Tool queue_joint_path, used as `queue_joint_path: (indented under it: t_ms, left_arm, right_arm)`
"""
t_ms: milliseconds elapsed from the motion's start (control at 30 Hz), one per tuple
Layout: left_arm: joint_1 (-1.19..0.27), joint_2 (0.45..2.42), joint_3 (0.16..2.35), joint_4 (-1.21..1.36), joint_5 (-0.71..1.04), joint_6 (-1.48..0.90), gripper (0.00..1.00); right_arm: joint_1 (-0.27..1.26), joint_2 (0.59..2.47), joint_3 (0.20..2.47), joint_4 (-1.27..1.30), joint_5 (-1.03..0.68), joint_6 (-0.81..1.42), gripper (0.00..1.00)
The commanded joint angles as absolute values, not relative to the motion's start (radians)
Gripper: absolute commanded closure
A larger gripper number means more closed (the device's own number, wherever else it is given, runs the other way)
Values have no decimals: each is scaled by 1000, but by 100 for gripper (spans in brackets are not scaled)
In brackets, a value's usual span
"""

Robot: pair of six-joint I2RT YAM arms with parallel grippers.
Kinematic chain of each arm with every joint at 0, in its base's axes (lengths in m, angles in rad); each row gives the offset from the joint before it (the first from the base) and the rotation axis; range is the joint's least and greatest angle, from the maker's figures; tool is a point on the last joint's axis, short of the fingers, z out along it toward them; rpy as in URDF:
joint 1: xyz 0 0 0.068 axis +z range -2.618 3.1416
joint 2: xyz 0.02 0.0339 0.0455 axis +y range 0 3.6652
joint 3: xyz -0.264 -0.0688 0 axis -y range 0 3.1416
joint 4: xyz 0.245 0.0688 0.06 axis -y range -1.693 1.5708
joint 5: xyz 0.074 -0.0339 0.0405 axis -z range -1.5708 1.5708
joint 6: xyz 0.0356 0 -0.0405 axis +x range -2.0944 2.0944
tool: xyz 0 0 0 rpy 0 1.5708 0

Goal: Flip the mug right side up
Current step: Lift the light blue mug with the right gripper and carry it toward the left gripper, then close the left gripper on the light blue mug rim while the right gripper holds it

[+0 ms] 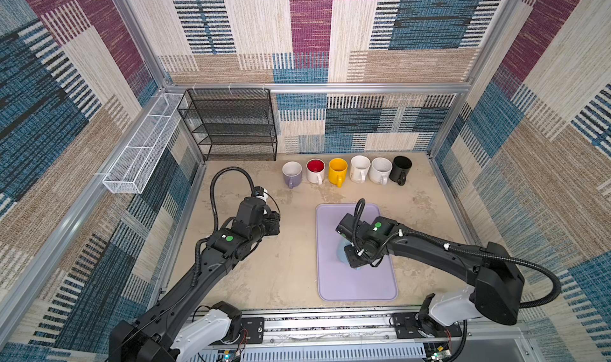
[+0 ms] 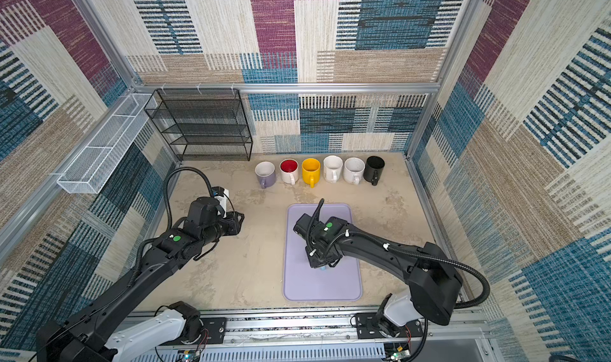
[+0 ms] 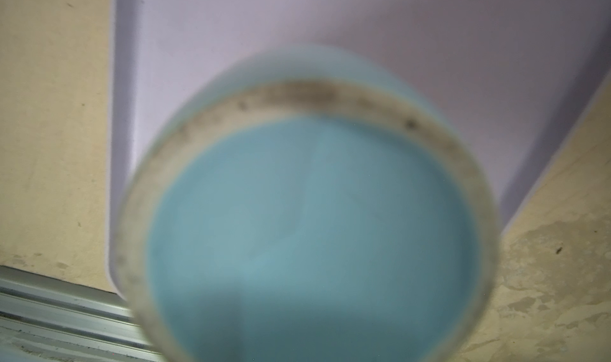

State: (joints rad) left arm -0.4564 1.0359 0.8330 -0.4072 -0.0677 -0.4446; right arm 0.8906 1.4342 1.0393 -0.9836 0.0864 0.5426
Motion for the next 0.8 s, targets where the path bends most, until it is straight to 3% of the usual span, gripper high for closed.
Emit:
queue_joint_path:
  t_ms: [0, 500, 767]
  left_arm:
    - [-457, 1048, 834, -388, -28, -454, 59]
    - [-457, 1045, 812, -333, 72, -485, 58]
    - [-459, 1056, 770, -216, 184, -515, 58]
  right_arm:
    - [890, 1388, 1025, -854, 106, 523, 100]
    - [773, 1226, 824, -281, -16, 451, 100]
    - [686, 1161, 777, -118, -126, 404, 100]
